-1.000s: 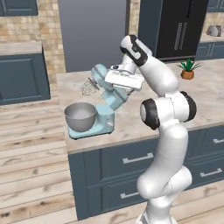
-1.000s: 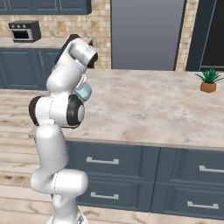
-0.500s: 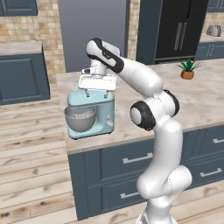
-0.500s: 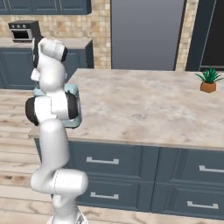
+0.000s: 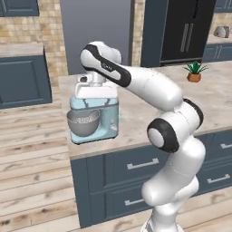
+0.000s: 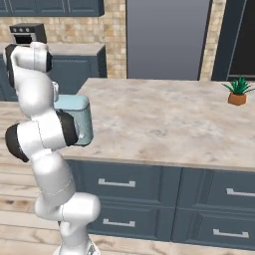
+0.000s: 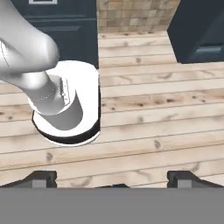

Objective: Close the stand mixer head.

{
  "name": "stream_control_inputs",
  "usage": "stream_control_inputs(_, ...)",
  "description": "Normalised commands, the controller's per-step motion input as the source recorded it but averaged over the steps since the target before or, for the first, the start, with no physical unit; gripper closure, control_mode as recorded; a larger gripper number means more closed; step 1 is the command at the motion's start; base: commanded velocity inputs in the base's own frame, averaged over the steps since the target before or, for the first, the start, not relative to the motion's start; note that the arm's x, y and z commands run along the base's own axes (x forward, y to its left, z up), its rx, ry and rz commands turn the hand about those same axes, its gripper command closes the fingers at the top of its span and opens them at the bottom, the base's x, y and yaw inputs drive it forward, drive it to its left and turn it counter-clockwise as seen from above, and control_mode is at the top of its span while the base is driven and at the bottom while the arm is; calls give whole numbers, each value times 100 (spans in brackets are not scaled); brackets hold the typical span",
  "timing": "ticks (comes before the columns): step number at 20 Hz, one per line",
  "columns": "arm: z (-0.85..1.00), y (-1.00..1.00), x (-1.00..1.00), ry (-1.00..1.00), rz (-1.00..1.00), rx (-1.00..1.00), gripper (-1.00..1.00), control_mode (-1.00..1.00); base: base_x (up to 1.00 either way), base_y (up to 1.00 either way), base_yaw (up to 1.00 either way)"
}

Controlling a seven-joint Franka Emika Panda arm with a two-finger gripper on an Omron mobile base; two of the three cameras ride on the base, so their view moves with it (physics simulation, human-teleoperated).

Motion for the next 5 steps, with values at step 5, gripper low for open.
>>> stream_control_inputs(5,0,0,0,0,0,0,-100,-100,0,0,0)
